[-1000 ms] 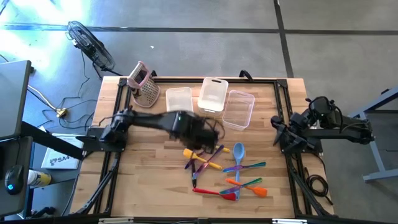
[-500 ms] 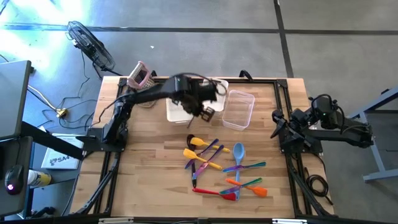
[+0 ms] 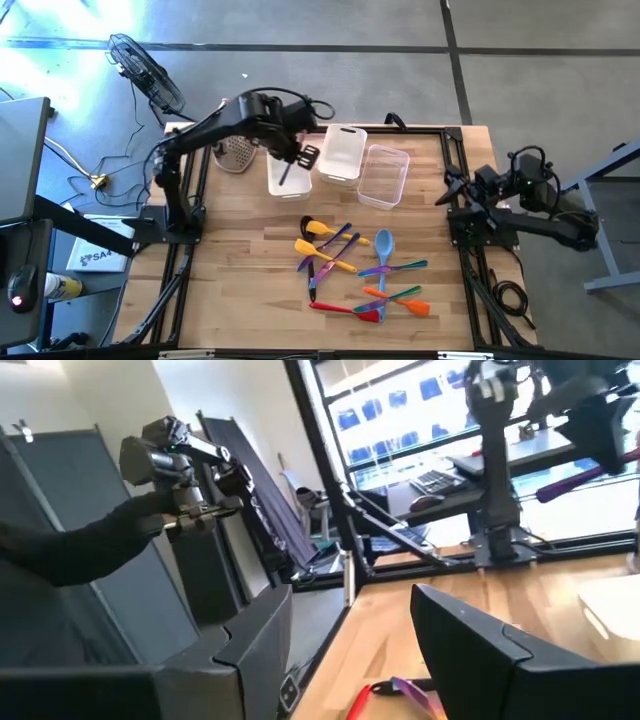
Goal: Pick & Place Kitchen Items
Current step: Put the violet table knife into the left white bin
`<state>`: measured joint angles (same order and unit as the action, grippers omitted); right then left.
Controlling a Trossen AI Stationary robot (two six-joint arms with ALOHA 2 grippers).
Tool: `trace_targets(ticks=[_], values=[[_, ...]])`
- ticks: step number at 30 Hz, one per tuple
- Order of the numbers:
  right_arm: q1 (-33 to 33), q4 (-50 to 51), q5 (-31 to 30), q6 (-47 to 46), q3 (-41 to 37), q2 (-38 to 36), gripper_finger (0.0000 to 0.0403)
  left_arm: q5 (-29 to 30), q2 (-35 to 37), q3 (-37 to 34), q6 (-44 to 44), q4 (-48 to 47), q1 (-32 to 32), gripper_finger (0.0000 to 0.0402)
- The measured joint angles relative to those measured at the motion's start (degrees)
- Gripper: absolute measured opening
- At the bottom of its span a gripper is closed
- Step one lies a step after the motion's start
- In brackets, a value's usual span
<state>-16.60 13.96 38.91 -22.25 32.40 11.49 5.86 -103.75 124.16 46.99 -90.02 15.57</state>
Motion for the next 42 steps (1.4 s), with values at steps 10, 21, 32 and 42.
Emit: trace_targets(ticks=[10, 21, 32, 42], values=[[-3.3, -1.3, 0.2, -0.1, 0.0, 0.0, 0.0199, -14.0, 6.1, -19.4, 2.5, 0.1, 7.5, 0.001], [-4.6, -1.3, 0.2, -0.2, 0.0, 0.0, 0.0199, -32.3, 3.5, -22.7, -2.1, 0.0, 11.6, 0.001], [-4.6, -1.3, 0.0, -2.1, 0.0, 0.0, 0.0199, -37.5, -4.6, -22.7, -9.7, 0.3, 17.1, 0.001], [-4.6, -0.6, -0.5, -2.0, 0.0, 0.0, 0.0199, -39.4, -8.5, -22.6, -14.0, -0.1, 20.2, 0.001]])
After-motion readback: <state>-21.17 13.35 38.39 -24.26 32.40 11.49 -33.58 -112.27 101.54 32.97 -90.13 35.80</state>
